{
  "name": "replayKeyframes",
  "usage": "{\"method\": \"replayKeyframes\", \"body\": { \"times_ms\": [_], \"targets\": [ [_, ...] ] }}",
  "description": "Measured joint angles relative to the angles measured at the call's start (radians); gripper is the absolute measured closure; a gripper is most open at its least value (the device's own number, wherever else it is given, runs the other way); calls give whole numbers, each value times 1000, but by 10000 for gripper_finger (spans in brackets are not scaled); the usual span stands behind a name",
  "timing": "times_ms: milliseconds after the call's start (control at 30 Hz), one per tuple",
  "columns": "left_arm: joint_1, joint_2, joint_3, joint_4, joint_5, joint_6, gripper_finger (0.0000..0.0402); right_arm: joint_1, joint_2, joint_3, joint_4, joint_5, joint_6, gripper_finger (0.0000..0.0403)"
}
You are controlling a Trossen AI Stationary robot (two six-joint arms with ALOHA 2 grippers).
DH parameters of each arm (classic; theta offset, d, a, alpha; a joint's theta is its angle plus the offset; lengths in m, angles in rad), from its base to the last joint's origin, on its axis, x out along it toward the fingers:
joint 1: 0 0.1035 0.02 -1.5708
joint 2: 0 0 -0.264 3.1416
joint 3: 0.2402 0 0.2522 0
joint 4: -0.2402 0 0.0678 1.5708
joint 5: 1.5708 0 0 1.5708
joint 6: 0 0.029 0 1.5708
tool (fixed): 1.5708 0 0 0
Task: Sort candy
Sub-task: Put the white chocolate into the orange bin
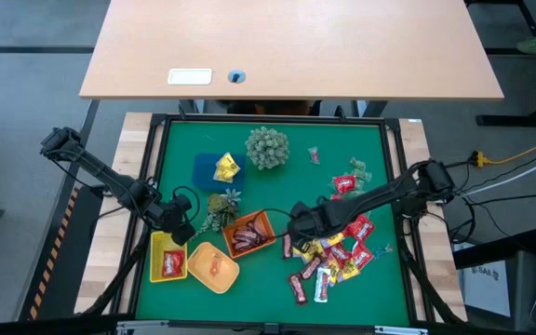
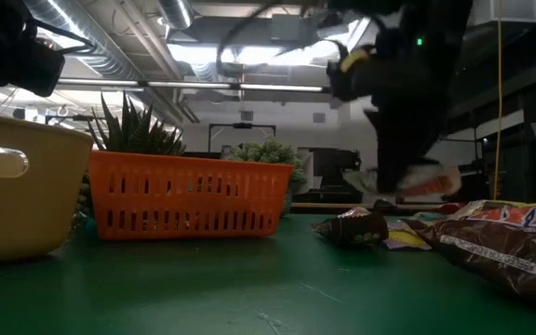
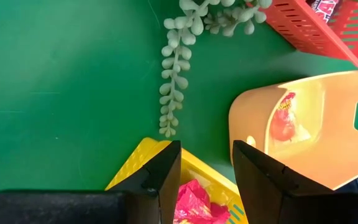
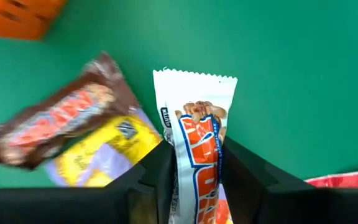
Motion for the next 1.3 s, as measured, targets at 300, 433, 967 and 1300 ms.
{"method": "replayKeyframes", "body": {
  "times_ms": [300, 433, 967, 1300],
  "targets": [
    [0, 0, 0, 0, 0, 0, 271, 0, -71, 1, 305, -34, -309, 291],
    [0, 0, 0, 0, 0, 0, 271, 0, -68, 3, 510, -52, -543, 290],
    [0, 0, 0, 0, -1, 0, 271, -7, -66, 2, 750, -43, -904, 290],
    [0, 0, 0, 0, -1, 0, 271, -41, -66, 2, 753, -42, -929, 290]
  ]
}}
